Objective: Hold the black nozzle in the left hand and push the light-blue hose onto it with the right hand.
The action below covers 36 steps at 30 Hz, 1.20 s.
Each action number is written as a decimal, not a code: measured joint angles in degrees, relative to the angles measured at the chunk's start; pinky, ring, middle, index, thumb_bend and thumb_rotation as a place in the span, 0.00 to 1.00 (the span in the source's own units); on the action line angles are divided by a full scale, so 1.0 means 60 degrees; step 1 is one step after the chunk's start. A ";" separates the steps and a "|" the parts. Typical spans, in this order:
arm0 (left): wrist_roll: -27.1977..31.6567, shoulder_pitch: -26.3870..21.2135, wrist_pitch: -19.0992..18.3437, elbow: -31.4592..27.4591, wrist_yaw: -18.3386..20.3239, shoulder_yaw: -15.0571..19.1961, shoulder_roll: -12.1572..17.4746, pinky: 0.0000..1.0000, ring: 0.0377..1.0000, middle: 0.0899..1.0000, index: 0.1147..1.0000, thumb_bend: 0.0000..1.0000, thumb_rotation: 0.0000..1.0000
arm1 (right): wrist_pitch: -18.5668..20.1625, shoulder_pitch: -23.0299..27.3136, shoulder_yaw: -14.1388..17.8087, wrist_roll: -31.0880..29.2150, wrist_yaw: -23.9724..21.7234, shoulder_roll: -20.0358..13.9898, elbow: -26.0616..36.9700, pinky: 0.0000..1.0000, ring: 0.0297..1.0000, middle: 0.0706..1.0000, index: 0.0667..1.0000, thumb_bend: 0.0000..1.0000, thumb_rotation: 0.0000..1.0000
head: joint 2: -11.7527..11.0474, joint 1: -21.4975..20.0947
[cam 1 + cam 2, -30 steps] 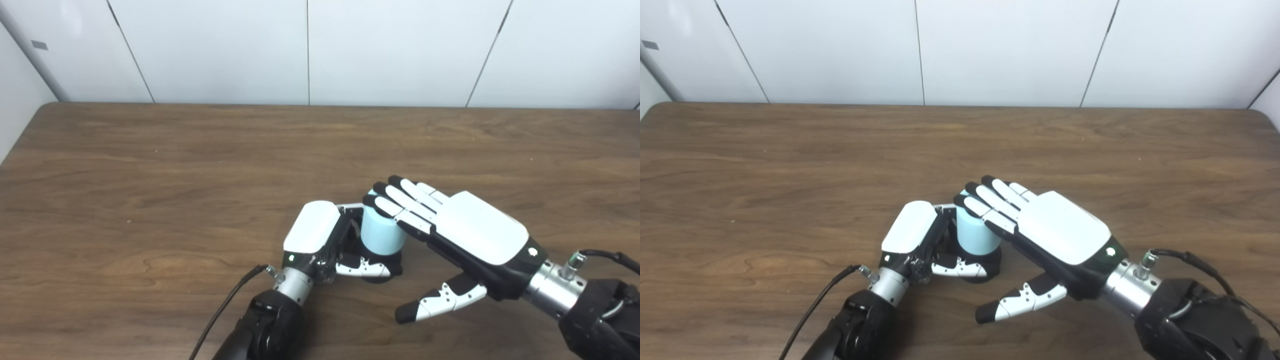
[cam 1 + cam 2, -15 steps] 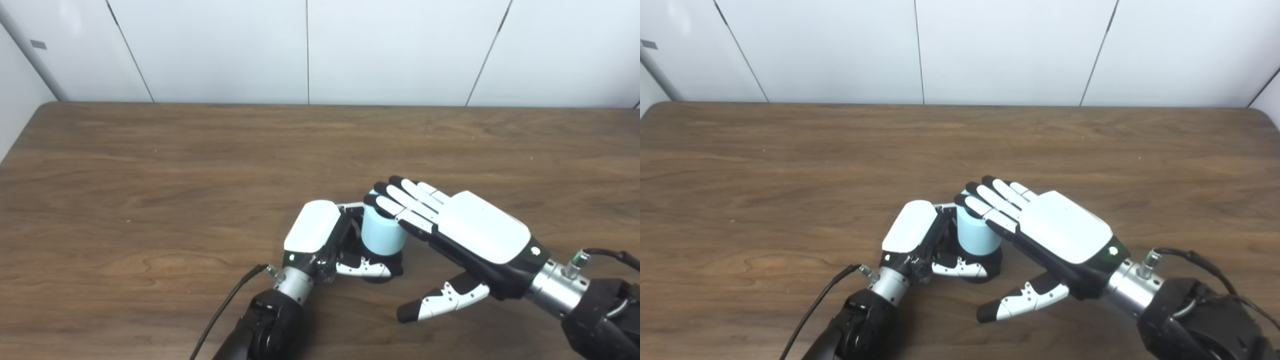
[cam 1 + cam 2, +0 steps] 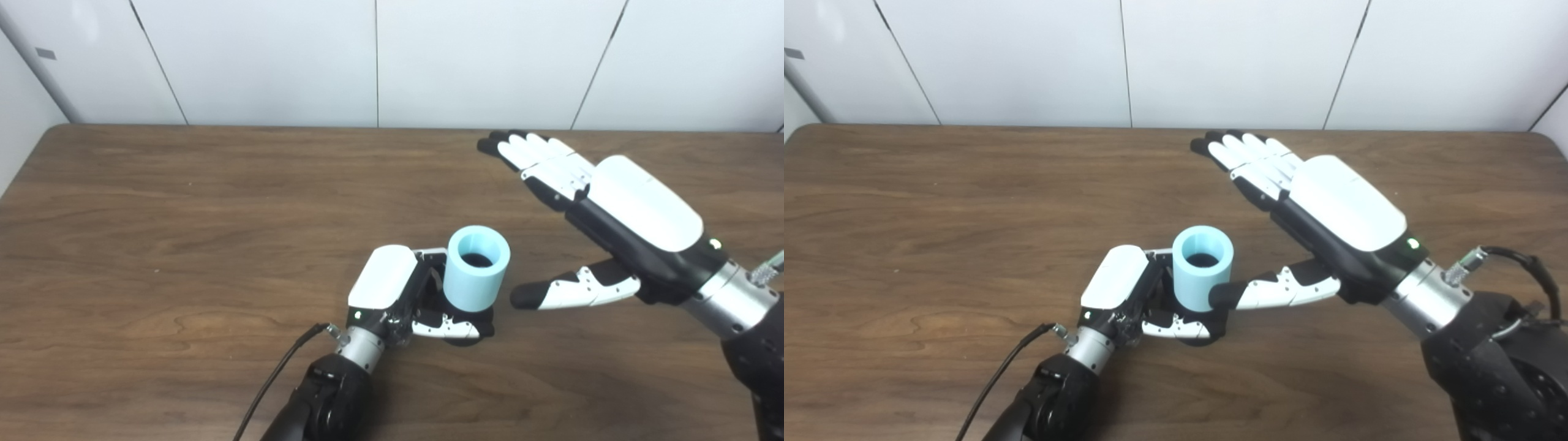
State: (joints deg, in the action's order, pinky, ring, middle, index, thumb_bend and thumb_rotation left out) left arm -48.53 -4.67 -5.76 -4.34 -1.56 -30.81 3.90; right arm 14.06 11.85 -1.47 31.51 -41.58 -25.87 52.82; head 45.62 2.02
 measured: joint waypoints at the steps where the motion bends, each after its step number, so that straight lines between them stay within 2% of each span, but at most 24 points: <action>1: 0.0000 0.0000 0.0000 0.0000 0.0000 0.0002 0.0000 0.30 0.38 0.43 0.45 0.47 0.00 | 0.0006 -0.0020 0.0001 -0.0004 0.0022 0.0005 -0.0001 1.00 1.00 1.00 0.99 0.61 1.00 | -0.0015 -0.0014; 5: 0.0057 0.0001 0.0000 -0.0004 0.0005 0.0034 -0.0001 0.35 0.42 0.43 0.44 0.48 0.00 | 0.0012 -0.0158 -0.0001 -0.0011 0.0108 0.0046 -0.0068 0.99 1.00 1.00 0.98 0.59 1.00 | -0.0015 0.0000; 6: 0.0062 0.0002 -0.0002 -0.0021 0.0031 0.0047 0.0000 0.44 0.45 0.44 0.43 0.49 0.00 | 0.0012 -0.0207 -0.0005 0.0012 0.0112 0.0081 -0.0096 0.99 1.00 1.00 0.98 0.59 1.00 | -0.0029 0.0000; 7: 0.0053 0.0002 -0.0014 -0.0053 0.0085 0.0060 0.0008 0.53 0.55 0.47 0.42 0.51 0.00 | 0.0015 -0.0264 -0.0011 0.0046 0.0112 0.0109 -0.0123 0.99 1.00 1.00 0.98 0.59 1.00 | -0.0029 0.0000; 8: 0.0035 0.0002 -0.0042 -0.0109 0.0164 0.0070 0.0026 0.57 0.60 0.48 0.42 0.51 0.00 | 0.0019 -0.0301 -0.0025 0.0076 0.0112 0.0117 -0.0136 0.99 1.00 1.00 0.98 0.59 1.00 | -0.0029 0.0000; 10: -0.0040 0.0025 -0.0111 -0.0273 0.0318 0.0083 0.0089 0.63 0.67 0.64 0.43 0.52 0.04 | 0.0019 -0.0352 -0.0041 0.0158 0.0112 0.0118 -0.0152 0.98 1.00 1.00 0.98 0.59 0.99 | -0.0044 -0.0029; 11: -0.0104 0.0052 -0.0120 -0.0333 0.0335 0.0081 0.0122 0.64 0.70 0.67 0.43 0.52 0.05 | 0.0018 -0.0374 -0.0044 0.0208 0.0112 0.0121 -0.0161 0.98 1.00 0.99 0.98 0.59 0.99 | -0.0044 -0.0015; 12: -0.0209 0.0105 -0.0141 -0.0443 0.0358 0.0080 0.0164 0.68 0.73 0.70 0.54 0.69 0.08 | 0.0017 -0.0389 -0.0058 0.0255 0.0112 0.0126 -0.0176 0.98 1.00 0.99 0.98 0.59 0.99 | -0.0044 0.0000; 13: -0.0357 0.0160 -0.0186 -0.0581 0.0412 0.0078 0.0211 0.73 0.75 0.73 0.61 0.81 0.12 | 0.0016 -0.0398 -0.0078 0.0286 0.0112 0.0139 -0.0189 0.97 1.00 0.99 0.98 0.59 1.00 | -0.0044 0.0029; 15: -0.0509 0.0233 -0.0381 -0.0996 0.0756 0.0088 0.0329 0.82 0.79 0.76 0.68 0.89 0.18 | 0.0012 -0.0459 -0.0112 0.0339 0.0119 0.0173 -0.0191 0.97 1.00 0.99 0.98 0.59 1.00 | -0.0073 0.0044; 19: -0.0631 0.0174 -0.0463 -0.1702 0.1791 0.0094 0.0702 0.97 0.86 0.83 0.77 0.95 0.29 | -0.0009 -0.0575 -0.0245 0.0603 0.0138 0.0329 -0.0244 0.97 1.00 0.99 0.98 0.59 1.00 | -0.0103 0.0073; 22: -0.0673 0.0078 -0.0476 -0.2188 0.2642 0.0156 0.0963 0.94 0.86 0.83 0.80 1.00 0.32 | -0.0040 -0.0663 -0.0335 0.0755 0.0171 0.0554 -0.0350 0.97 1.00 0.99 0.98 0.60 1.00 | -0.0117 0.0073; 24: -0.0654 0.0013 -0.0587 -0.2481 0.3167 0.0315 0.1032 0.81 0.82 0.82 0.81 1.00 0.33 | -0.0065 -0.0716 -0.0404 0.0873 0.0173 0.0606 -0.0422 0.97 1.00 0.99 0.98 0.60 1.00 | -0.0132 0.0073; 25: -0.0609 -0.0012 -0.0782 -0.2658 0.3490 0.0438 0.1030 0.71 0.77 0.79 0.80 1.00 0.32 | -0.0094 -0.0747 -0.0420 0.0932 0.0184 0.0625 -0.0428 0.97 1.00 0.99 0.98 0.60 1.00 | -0.0132 0.0044; 26: -0.0541 -0.0043 -0.0933 -0.2805 0.3743 0.0550 0.1028 0.59 0.67 0.71 0.79 1.00 0.30 | -0.0129 -0.0769 -0.0422 0.0979 0.0202 0.0641 -0.0428 0.97 1.00 0.99 0.98 0.60 1.00 | -0.0132 0.0015; 29: -0.0340 -0.0126 -0.1423 -0.3135 0.4366 0.0993 0.1030 0.45 0.50 0.57 0.76 1.00 0.26 | -0.0180 -0.0825 -0.0425 0.1051 0.0247 0.0670 -0.0428 0.97 1.00 0.99 0.98 0.61 1.00 | -0.0117 -0.0014; 31: -0.0078 -0.0190 -0.1721 -0.3366 0.4814 0.1319 0.1043 0.42 0.48 0.55 0.76 1.00 0.25 | -0.0182 -0.0881 -0.0415 0.1058 0.0288 0.0671 -0.0428 0.97 1.00 0.99 0.98 0.62 1.00 | -0.0132 -0.0015; 36: 0.0505 -0.0743 -0.1970 -0.3693 0.5329 0.1890 0.1244 0.50 0.59 0.65 0.78 1.00 0.29 | -0.0198 -0.1046 -0.0408 0.1096 0.0302 0.0672 -0.0428 0.97 1.00 0.98 0.98 0.62 1.00 | -0.0146 -0.0015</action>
State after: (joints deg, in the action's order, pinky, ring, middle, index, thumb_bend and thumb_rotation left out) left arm -45.50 -9.12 -17.58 -26.49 30.41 -19.47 11.37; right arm 12.87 5.57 -3.92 38.09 -39.76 -21.85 50.25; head 44.74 1.93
